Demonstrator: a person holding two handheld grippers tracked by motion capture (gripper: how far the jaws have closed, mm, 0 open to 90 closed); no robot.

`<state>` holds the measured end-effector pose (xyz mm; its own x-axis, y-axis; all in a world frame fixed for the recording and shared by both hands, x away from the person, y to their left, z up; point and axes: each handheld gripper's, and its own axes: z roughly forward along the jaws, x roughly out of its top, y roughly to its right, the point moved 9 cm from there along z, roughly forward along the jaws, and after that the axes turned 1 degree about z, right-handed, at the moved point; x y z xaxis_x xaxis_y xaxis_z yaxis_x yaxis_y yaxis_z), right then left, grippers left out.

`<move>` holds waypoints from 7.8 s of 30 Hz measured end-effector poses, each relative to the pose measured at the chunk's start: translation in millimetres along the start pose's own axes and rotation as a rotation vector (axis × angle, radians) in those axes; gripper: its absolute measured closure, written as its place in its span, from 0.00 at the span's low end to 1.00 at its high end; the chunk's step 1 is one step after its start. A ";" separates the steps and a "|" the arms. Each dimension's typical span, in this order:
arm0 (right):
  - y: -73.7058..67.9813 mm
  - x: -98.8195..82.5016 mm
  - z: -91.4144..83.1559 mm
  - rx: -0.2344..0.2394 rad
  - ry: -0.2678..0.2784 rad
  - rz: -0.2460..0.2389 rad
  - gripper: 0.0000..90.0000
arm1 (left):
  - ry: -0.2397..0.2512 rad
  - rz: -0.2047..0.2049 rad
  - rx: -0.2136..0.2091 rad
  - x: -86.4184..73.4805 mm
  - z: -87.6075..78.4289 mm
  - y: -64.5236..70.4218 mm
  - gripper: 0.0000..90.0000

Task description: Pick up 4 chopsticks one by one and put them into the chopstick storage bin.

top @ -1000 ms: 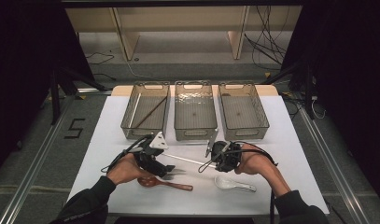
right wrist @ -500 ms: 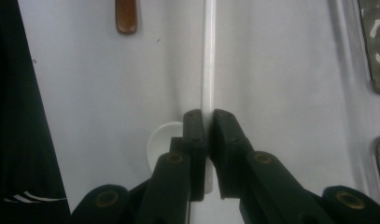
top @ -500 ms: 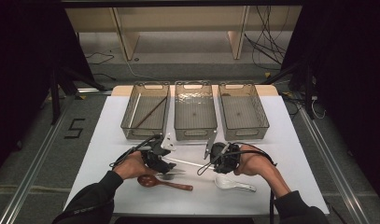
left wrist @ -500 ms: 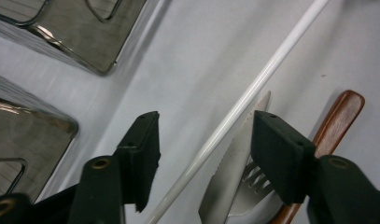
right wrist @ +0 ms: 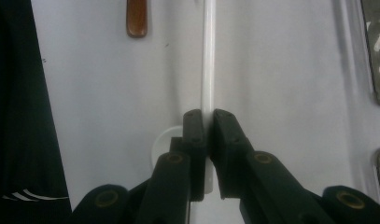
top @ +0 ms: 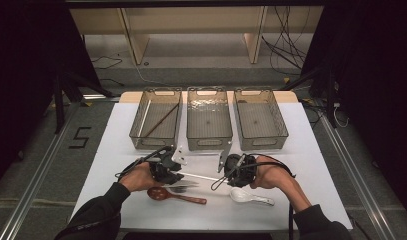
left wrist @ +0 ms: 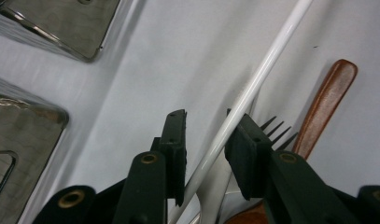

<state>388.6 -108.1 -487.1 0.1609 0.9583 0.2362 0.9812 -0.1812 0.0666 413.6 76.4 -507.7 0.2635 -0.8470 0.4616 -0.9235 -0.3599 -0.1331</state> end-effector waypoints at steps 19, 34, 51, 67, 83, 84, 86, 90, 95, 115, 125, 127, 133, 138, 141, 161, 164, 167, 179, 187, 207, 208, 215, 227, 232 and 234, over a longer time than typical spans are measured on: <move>18.6 -5.4 -4.9 -0.090 0.052 0.025 0.80 | -0.053 0.162 -0.121 -3.6 -3.1 29.1 0.94; 36.0 -4.2 -19.0 -0.174 0.181 0.231 0.43 | -0.046 0.012 -0.079 -18.7 -12.1 4.8 0.95; 33.4 -19.9 -9.8 -0.179 0.255 0.380 0.35 | 0.027 -0.139 -0.051 -18.5 -28.1 -13.8 0.95; 25.4 -28.4 -6.8 -0.192 0.293 0.422 0.33 | 0.096 -0.253 -0.006 -20.6 -48.0 -35.9 0.95; 10.3 -32.8 -4.4 -0.170 0.284 0.422 0.32 | 0.136 -0.394 0.066 -32.1 -63.5 -77.6 0.95; 9.6 -33.5 -4.5 -0.168 0.282 0.419 0.32 | 0.140 -0.404 0.074 -32.2 -64.3 -81.0 0.95; 8.3 -34.2 -4.5 -0.168 0.284 0.417 0.31 | 0.144 -0.425 0.088 -33.3 -66.4 -89.8 0.95; 5.8 -36.2 -5.5 -0.166 0.288 0.415 0.31 | 0.161 -0.494 0.111 -35.8 -67.1 -108.8 0.95; 2.9 -38.5 -5.5 -0.164 0.287 0.417 0.31 | 0.137 -0.538 0.139 -39.1 -61.1 -130.9 0.95; -4.5 -43.8 -8.5 -0.155 0.300 0.425 0.29 | 0.060 -0.674 0.191 -39.5 -31.1 -185.1 0.94; -7.1 -43.6 -7.1 -0.148 0.295 0.415 0.28 | 0.031 -0.688 0.192 -35.6 -22.0 -189.6 0.94; -7.8 -43.8 -6.9 -0.144 0.294 0.411 0.28 | 0.024 -0.691 0.194 -35.3 -19.8 -189.5 0.94; -8.3 -43.8 -7.1 -0.146 0.294 0.410 0.28 | -0.022 -0.700 0.207 -39.5 -10.0 -190.3 0.94; -8.8 -45.1 -7.1 -0.143 0.288 0.409 0.28 | -0.017 -0.723 0.218 -40.9 -8.4 -192.4 0.86; -9.0 -45.5 -7.0 -0.140 0.288 0.410 0.29 | 0.010 -0.717 0.240 -36.5 -15.7 -194.5 0.73; -8.1 -47.8 -7.8 -0.146 0.286 0.419 0.28 | 0.200 -0.555 0.115 -14.2 -68.8 -120.6 0.29; -8.5 -48.1 -7.4 -0.146 0.283 0.420 0.28 | 0.212 -0.533 0.092 -14.3 -72.9 -108.1 0.27; -9.1 -47.7 -7.4 -0.145 0.281 0.415 0.28 | 0.204 -0.509 0.106 -15.5 -75.9 -100.1 0.25; -10.2 -49.6 -4.9 -0.142 0.263 0.420 0.29 | 0.146 -0.430 0.082 -26.8 -75.8 -67.6 0.22; -10.4 -52.1 -3.9 -0.140 0.252 0.426 0.28 | 0.102 -0.397 0.056 -34.8 -63.8 -50.0 0.21; -12.9 -70.6 10.8 -0.092 0.119 0.455 0.31 | 0.117 -0.310 0.012 -37.2 -52.0 -6.7 0.20; -13.0 -71.7 11.3 -0.088 0.114 0.456 0.32 | 0.115 -0.307 0.011 -37.3 -51.7 -5.4 0.19; -13.8 -79.8 15.3 -0.076 0.079 0.466 0.34 | 0.136 -0.311 0.001 -36.5 -52.5 3.0 0.19; -17.4 -86.0 21.9 -0.041 0.021 0.450 0.40 | 0.117 -0.315 -0.006 -44.6 -47.5 13.7 0.18; -19.3 -92.9 23.9 -0.035 -0.016 0.453 0.46 | 0.116 -0.316 -0.004 -46.4 -46.2 15.8 0.18; -19.8 -95.0 24.9 -0.036 -0.026 0.451 0.48 | 0.114 -0.314 -0.002 -47.4 -46.8 16.5 0.18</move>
<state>356.6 -190.0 -535.0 0.5746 0.7868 0.2253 0.8081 -0.5891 -0.0033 372.8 128.9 -490.7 0.5028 -0.6455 0.5750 -0.8025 -0.5958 0.0328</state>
